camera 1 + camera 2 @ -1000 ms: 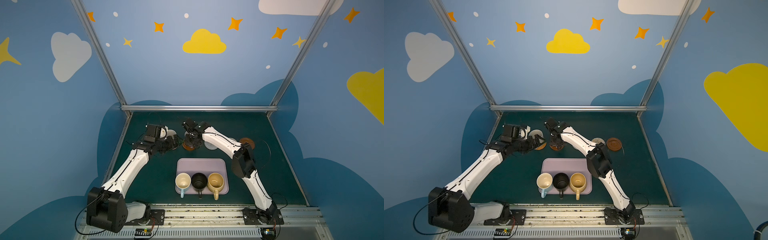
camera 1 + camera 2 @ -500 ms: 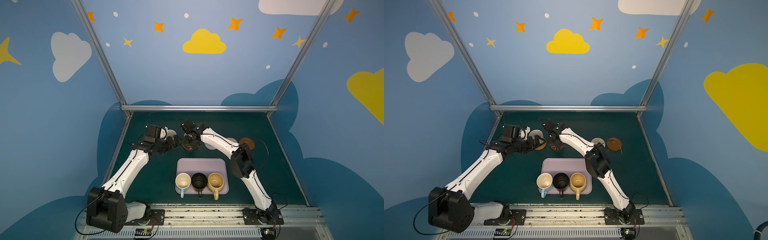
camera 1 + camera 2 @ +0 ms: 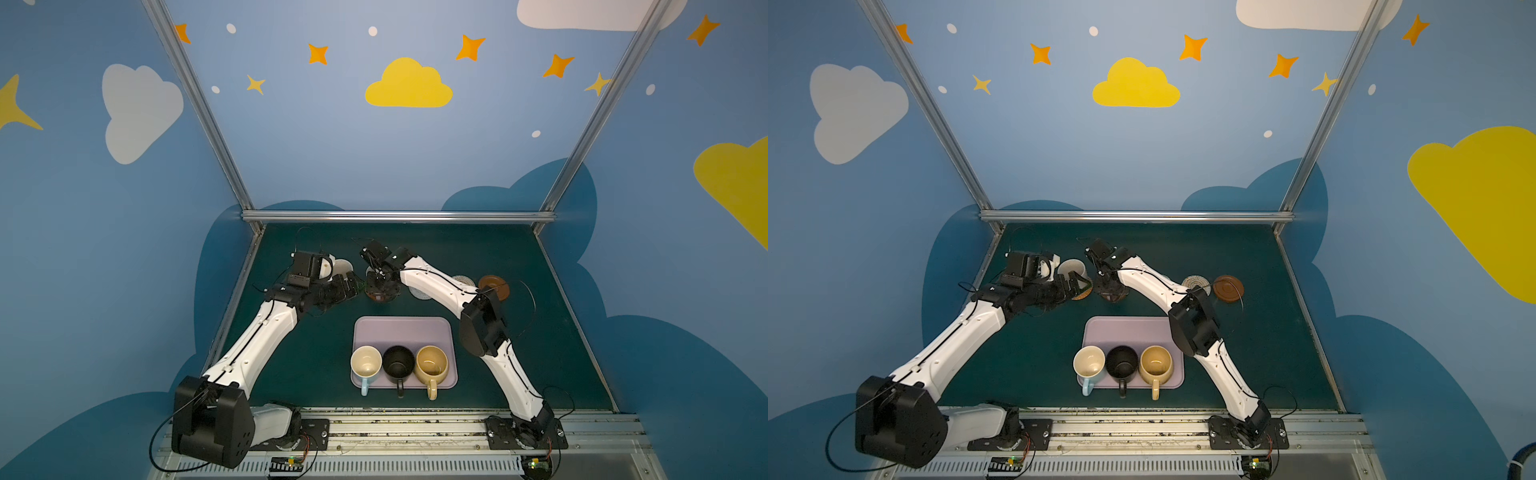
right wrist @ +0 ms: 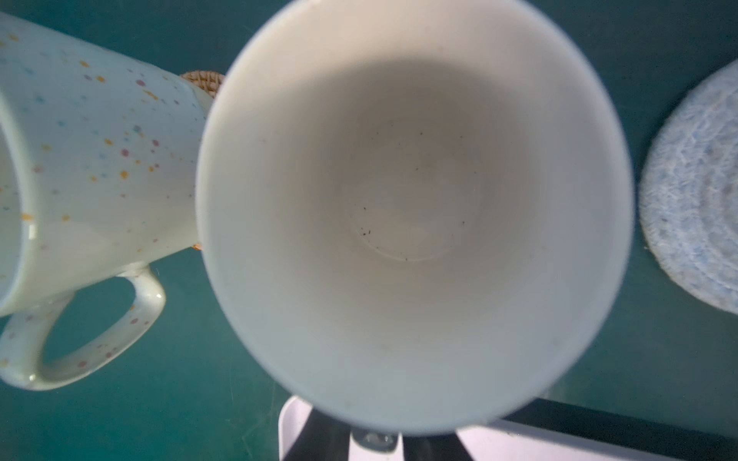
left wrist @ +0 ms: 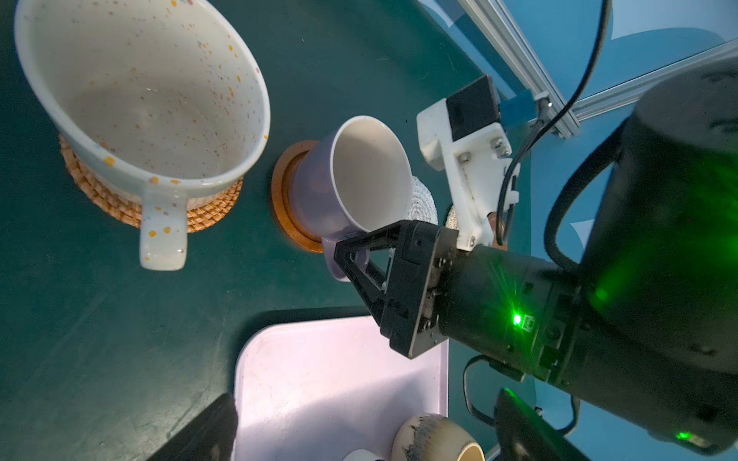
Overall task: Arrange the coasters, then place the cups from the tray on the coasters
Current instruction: 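Open and raise the right gripper while the left gripper moves over the light blue mug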
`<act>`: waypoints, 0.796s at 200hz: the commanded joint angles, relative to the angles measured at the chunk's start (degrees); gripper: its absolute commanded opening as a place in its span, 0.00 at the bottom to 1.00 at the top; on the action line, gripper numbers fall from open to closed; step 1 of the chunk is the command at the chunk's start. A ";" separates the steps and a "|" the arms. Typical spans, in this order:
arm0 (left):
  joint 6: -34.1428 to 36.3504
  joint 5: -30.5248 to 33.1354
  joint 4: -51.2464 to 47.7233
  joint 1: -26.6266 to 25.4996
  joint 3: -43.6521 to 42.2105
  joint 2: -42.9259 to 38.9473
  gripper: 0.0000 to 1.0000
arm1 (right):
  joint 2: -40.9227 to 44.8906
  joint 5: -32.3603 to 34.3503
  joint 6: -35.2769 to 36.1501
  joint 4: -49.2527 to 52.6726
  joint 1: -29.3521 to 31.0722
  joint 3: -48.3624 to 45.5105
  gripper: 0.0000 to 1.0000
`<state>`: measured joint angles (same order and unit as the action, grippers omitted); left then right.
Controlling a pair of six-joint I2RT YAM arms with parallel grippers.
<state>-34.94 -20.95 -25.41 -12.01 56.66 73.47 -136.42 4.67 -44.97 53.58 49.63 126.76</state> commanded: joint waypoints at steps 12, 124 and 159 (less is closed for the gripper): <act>0.84 0.24 0.10 0.32 -0.81 -1.42 0.99 | -0.71 -1.47 -0.01 -0.56 -0.29 0.32 0.30; 4.20 1.69 -6.31 0.41 0.97 -4.23 0.99 | 5.86 -2.29 1.03 -3.34 -0.67 -5.92 0.62; 6.96 0.58 -12.27 0.21 3.01 -5.10 0.99 | 9.48 -1.05 1.98 -3.71 -0.08 -8.81 0.67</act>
<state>-31.40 -19.62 -31.48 -11.88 56.84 69.54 -132.33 2.33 -44.45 50.17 49.08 119.22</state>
